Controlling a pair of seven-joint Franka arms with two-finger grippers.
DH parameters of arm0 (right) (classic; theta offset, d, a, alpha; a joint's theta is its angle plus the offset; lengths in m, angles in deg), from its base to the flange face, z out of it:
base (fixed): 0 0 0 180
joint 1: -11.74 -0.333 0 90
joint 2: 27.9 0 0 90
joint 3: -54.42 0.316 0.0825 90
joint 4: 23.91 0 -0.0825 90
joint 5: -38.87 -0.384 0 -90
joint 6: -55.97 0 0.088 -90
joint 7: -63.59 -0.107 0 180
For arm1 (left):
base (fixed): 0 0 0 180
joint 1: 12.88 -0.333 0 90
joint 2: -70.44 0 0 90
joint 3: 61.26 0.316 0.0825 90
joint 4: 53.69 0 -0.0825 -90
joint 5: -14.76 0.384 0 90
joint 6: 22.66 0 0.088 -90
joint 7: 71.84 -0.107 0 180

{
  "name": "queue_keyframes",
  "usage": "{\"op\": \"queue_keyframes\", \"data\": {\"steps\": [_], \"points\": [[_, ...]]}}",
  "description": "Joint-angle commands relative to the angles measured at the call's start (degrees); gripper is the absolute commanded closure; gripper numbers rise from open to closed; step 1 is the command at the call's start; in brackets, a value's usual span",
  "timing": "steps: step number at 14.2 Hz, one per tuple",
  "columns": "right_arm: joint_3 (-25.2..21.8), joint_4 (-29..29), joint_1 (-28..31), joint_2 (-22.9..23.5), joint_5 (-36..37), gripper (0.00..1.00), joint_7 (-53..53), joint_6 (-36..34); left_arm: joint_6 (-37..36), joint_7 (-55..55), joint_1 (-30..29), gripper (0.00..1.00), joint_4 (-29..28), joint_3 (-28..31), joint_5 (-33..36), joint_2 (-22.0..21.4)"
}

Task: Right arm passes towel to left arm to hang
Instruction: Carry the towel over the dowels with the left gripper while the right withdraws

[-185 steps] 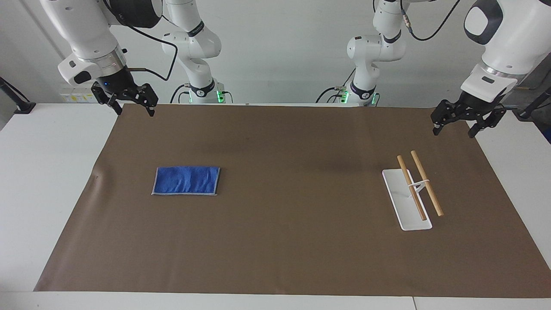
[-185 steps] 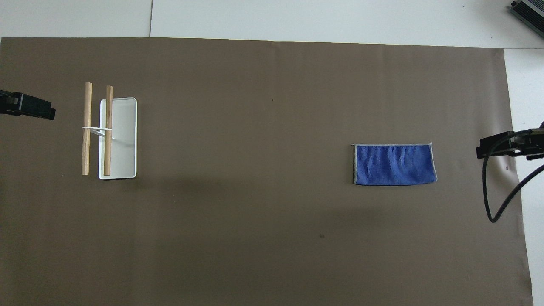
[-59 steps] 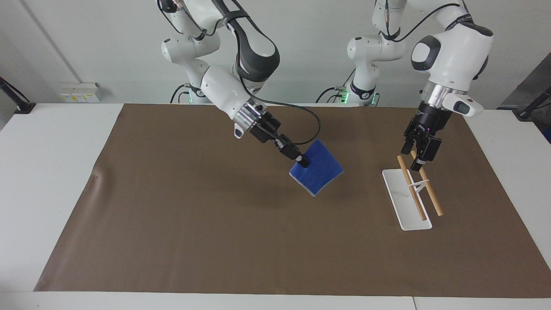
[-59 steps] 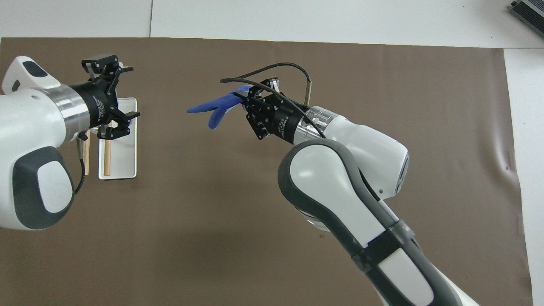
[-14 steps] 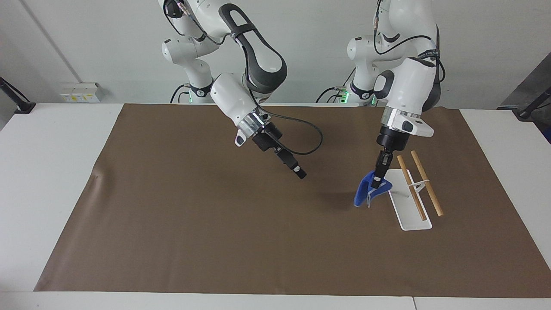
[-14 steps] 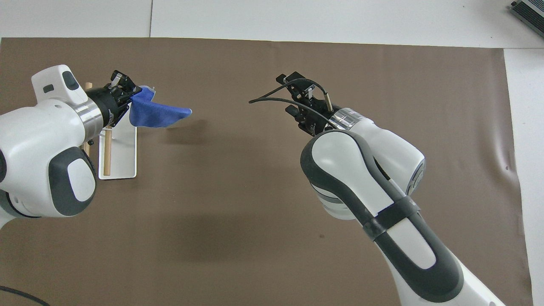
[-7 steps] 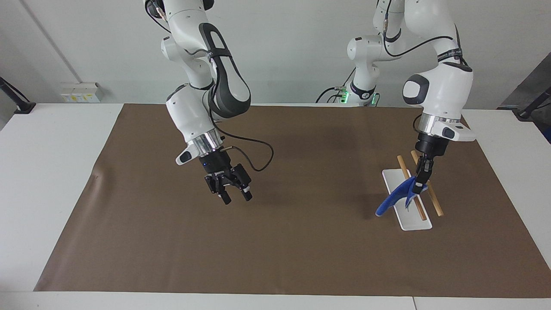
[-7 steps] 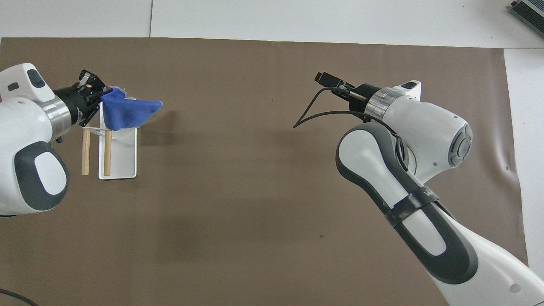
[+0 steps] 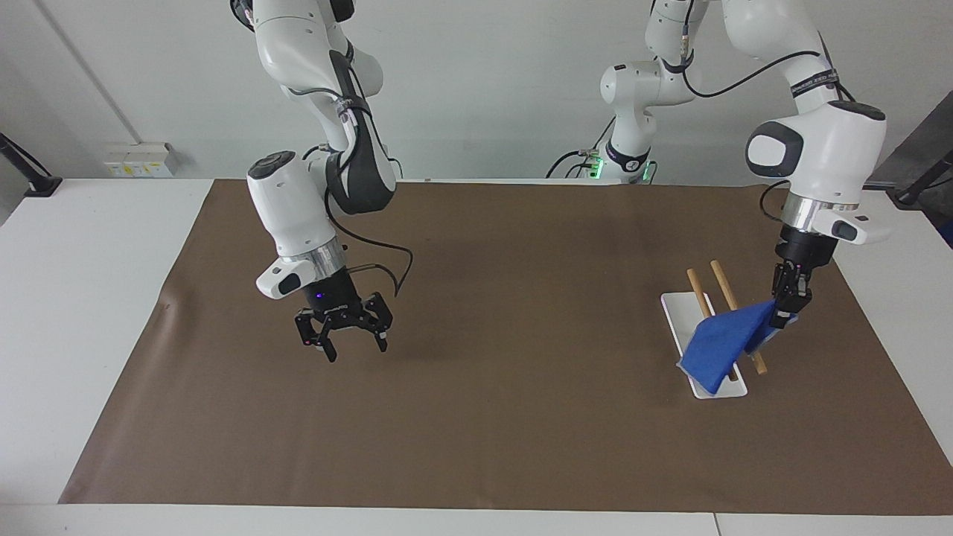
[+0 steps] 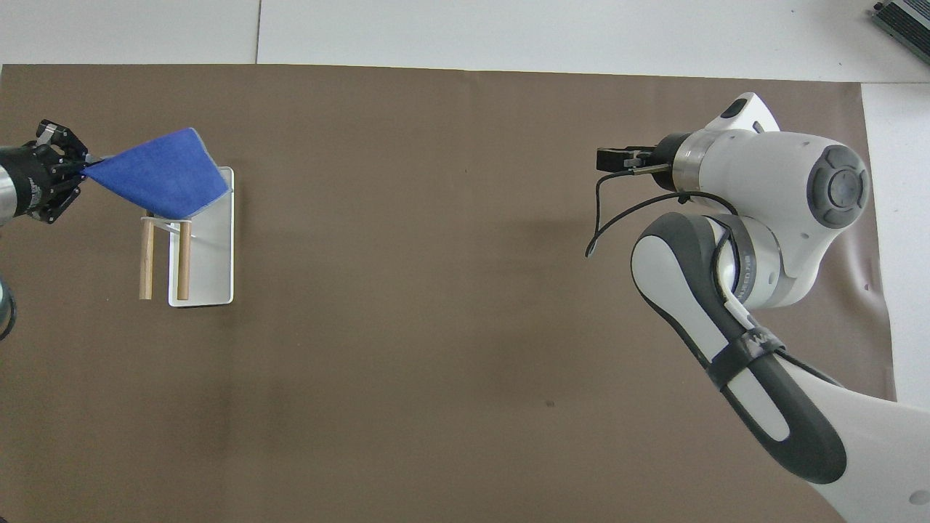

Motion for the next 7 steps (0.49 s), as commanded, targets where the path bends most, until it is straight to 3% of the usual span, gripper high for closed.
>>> {"op": "queue_keyframes", "data": {"steps": [1,3,7], "points": [[0.3,2.4,2.7,-2.4,5.3,0.0,1.0,-8.1,-10.2,-0.4,0.0,1.0,5.2,2.5,4.4,-0.7],[0.3,2.6,3.7,-4.6,5.4,0.0,0.8,-13.7,-12.0,-0.3,0.0,1.0,5.7,2.6,7.9,-0.7],[-1.9,2.7,5.6,-8.2,5.5,0.0,-3.0,-26.5,-11.3,-0.4,0.1,1.0,4.1,2.4,8.1,-1.2]]}}
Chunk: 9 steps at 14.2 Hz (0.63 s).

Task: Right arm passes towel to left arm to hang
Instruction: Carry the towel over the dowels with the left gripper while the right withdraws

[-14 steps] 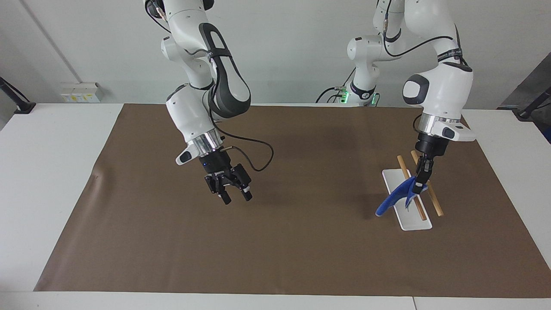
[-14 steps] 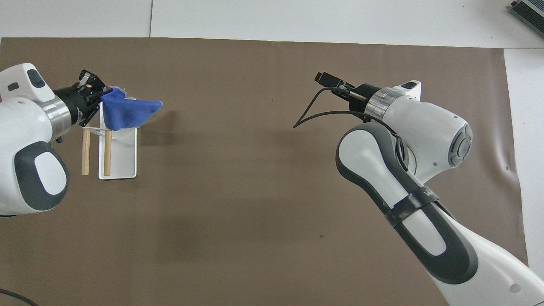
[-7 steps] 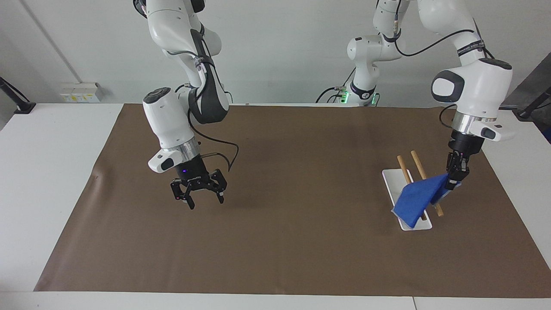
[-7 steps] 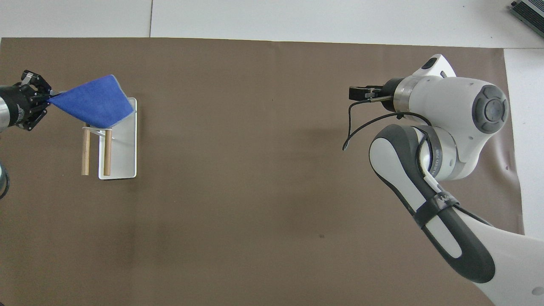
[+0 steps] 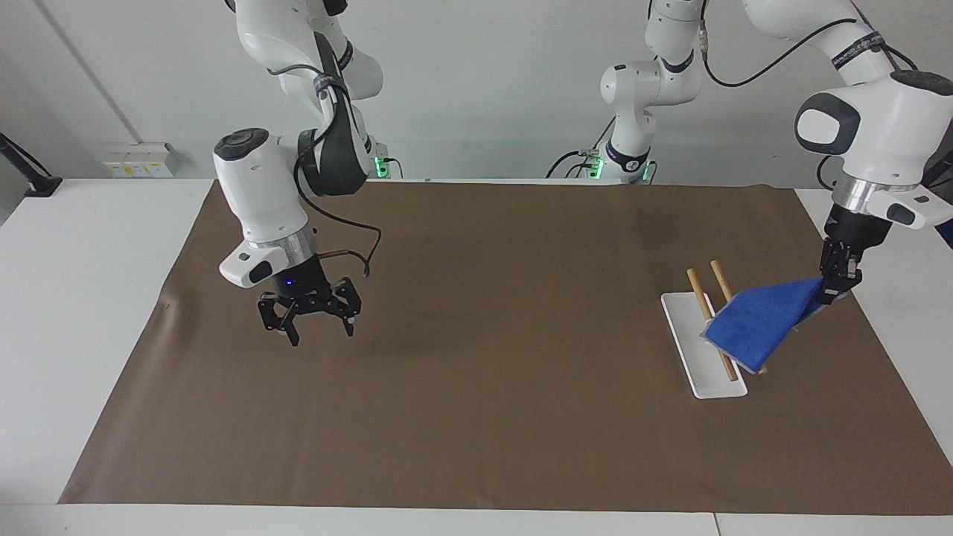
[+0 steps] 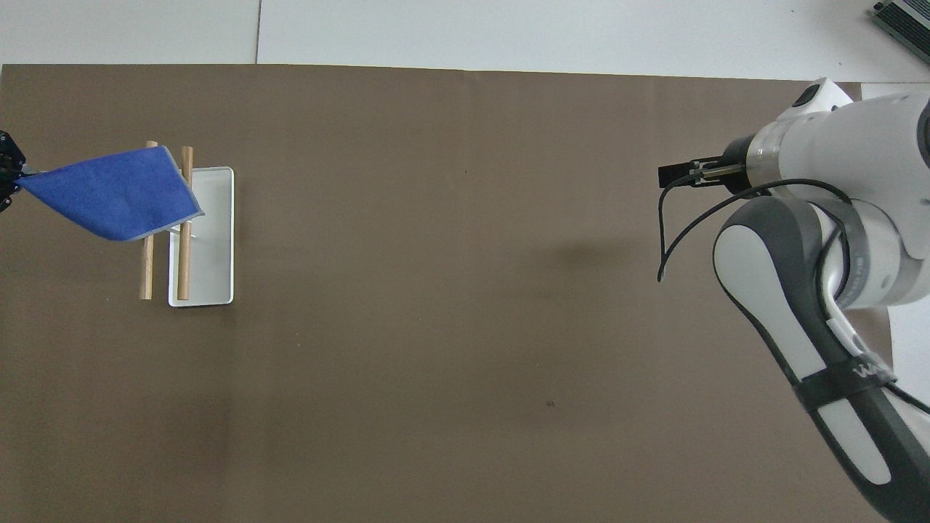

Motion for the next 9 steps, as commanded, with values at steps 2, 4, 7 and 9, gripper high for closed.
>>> {"op": "queue_keyframes", "data": {"steps": [2,4,7,9], "points": [[-1.6,0.8,0.8,-2.5,1.2,0.0,-8.7,-8.7,-0.1,-0.3,0.4,1.0,-2.0,-0.3,1.3,-0.2],[-1.7,2.1,1.0,-2.6,1.4,0.0,-11.6,-12.2,2.7,-0.2,0.5,1.0,-3.2,-0.4,1.3,0.5],[-2.4,2.3,1.9,-3.3,1.9,0.0,-11.8,-15.6,8.2,0.2,0.8,1.0,-5.6,-0.4,1.3,1.0],[-3.6,3.5,1.9,-4.6,2.3,0.0,-11.7,-18.5,10.8,0.4,1.0,1.0,-6.1,-0.5,1.3,2.7]]}}
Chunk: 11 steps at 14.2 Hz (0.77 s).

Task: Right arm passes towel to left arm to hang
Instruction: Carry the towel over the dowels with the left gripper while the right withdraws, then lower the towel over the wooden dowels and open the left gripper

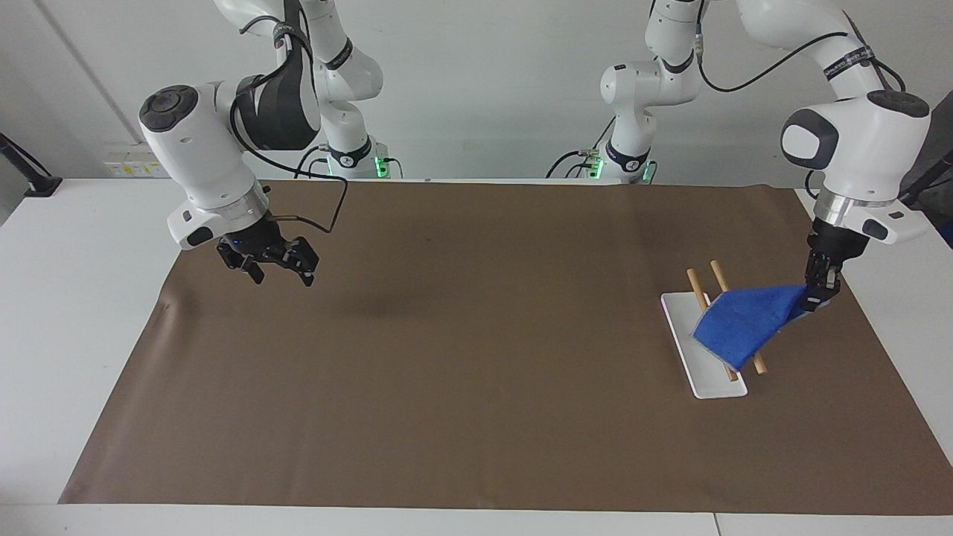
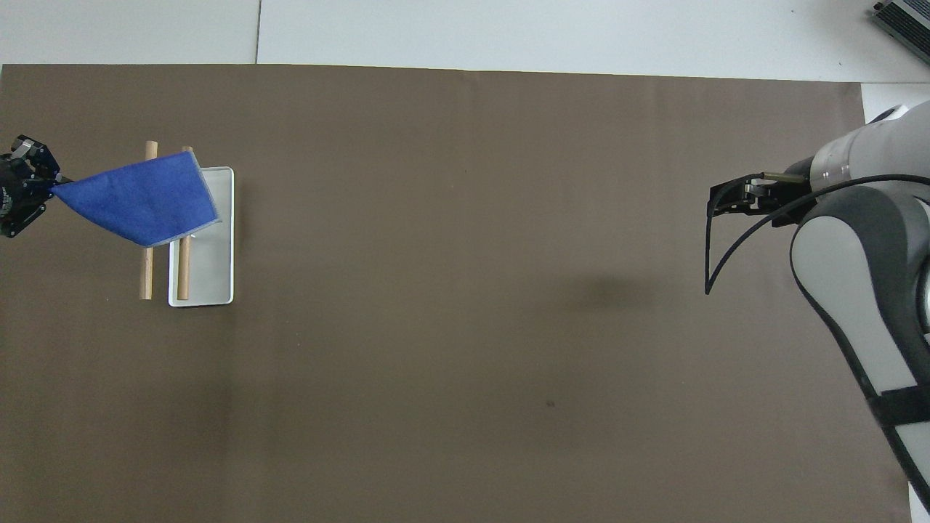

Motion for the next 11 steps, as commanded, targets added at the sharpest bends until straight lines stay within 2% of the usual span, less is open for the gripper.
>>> {"op": "queue_keyframes", "data": {"steps": [1,6,9,11], "points": [[-0.9,2.3,0.8,-2.1,1.6,0.0,-1.1,-4.9,4.2,0.6,0.9,1.0,-1.2,0.2,1.2,1.3],[-1.1,2.1,0.6,-7.6,2.5,0.0,1.4,-7.7,5.4,2.8,1.1,1.0,-1.8,-1.3,1.0,1.4],[-1.1,2.4,0.6,-9.5,4.8,0.0,4.9,-11.2,11.6,3.8,1.1,1.0,-5.3,-1.6,0.9,1.5],[-1.0,2.5,0.5,-10.3,8.5,0.0,6.3,-11.4,13.1,3.8,1.1,1.0,-5.9,-1.6,0.9,2.5]]}}
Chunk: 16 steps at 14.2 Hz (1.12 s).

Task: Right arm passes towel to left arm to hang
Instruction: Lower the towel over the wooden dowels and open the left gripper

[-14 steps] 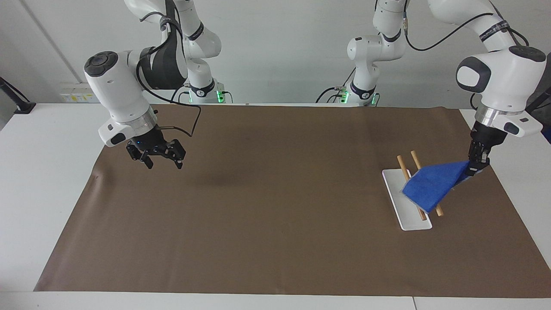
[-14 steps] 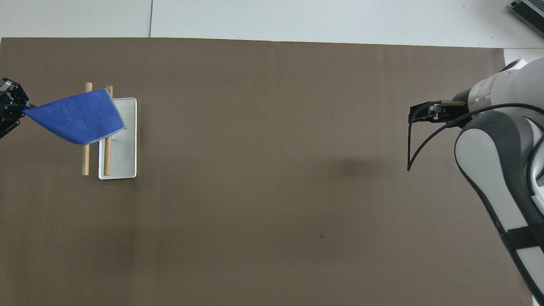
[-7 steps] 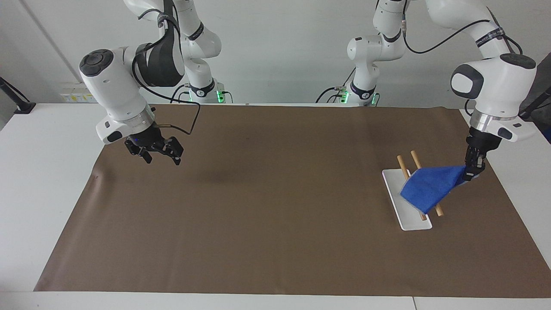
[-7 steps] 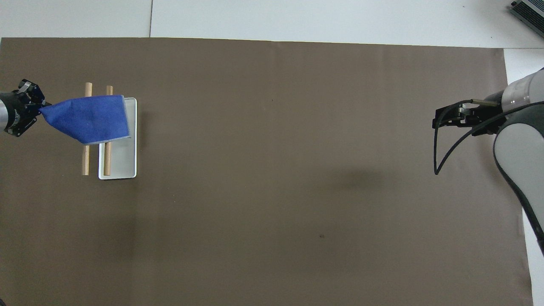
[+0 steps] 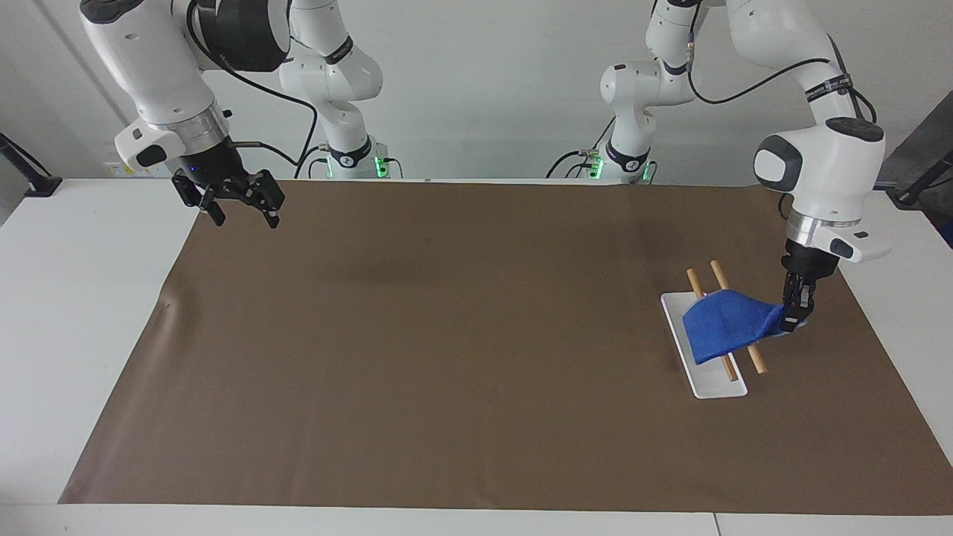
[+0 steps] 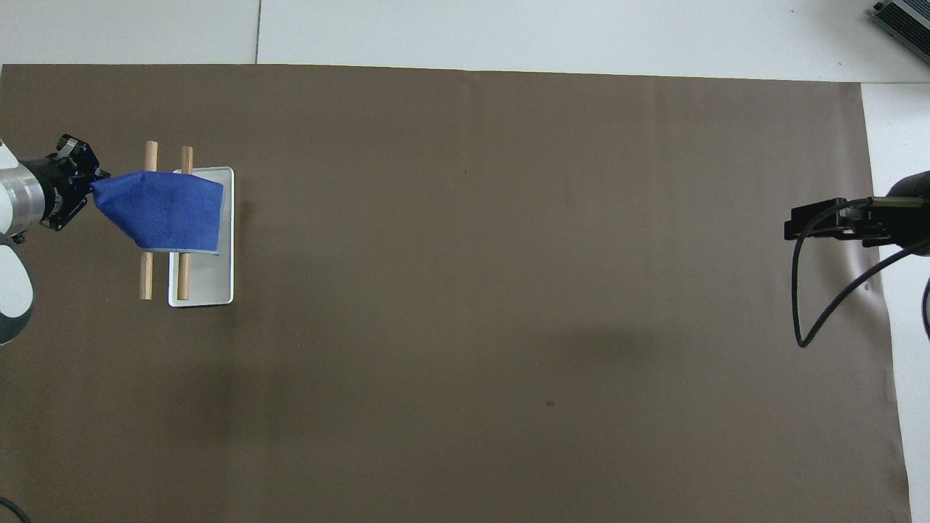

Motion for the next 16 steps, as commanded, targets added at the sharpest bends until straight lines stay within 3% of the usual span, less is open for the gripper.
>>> {"op": "queue_keyframes", "data": {"steps": [1,4,6,7,8,9,12,16], "points": [[0.6,0.1,0.3,-1.0,2.8,0.0,1.8,-1.8,3.4,1.2,0.5,1.0,-1.8,0.3,0.9,0.9],[0.6,3.7,0.5,0.0,-1.7,0.0,-1.0,-6.7,6.5,1.2,0.5,1.0,-1.8,0.3,0.9,2.8],[0.6,3.0,0.3,-0.3,-1.5,0.0,-1.2,-6.4,6.6,1.1,0.5,1.0,-1.6,0.3,0.9,3.0],[0.6,2.0,0.3,-0.6,-1.4,0.0,-1.3,-6.4,6.6,1.1,0.4,0.86,-1.3,0.3,0.9,3.1],[0.6,1.1,0.2,-1.0,-1.5,0.0,-1.6,-6.3,6.6,1.1,0.3,0.49,-1.1,0.4,0.7,3.1],[0.6,1.1,0.3,-1.1,-2.0,0.0,-2.2,-6.2,6.2,1.1,0.1,0.23,-0.3,0.4,0.6,3.2],[0.6,1.1,0.3,-1.2,-2.4,0.0,-3.3,-6.4,3.9,0.2,-0.1,0.13,3.9,0.7,0.8,4.5],[0.7,1.3,-0.1,-1.1,-2.4,0.0,-3.2,-6.5,-14.9,-5.6,-0.6,0.12,20.3,0.9,1.3,9.1]]}}
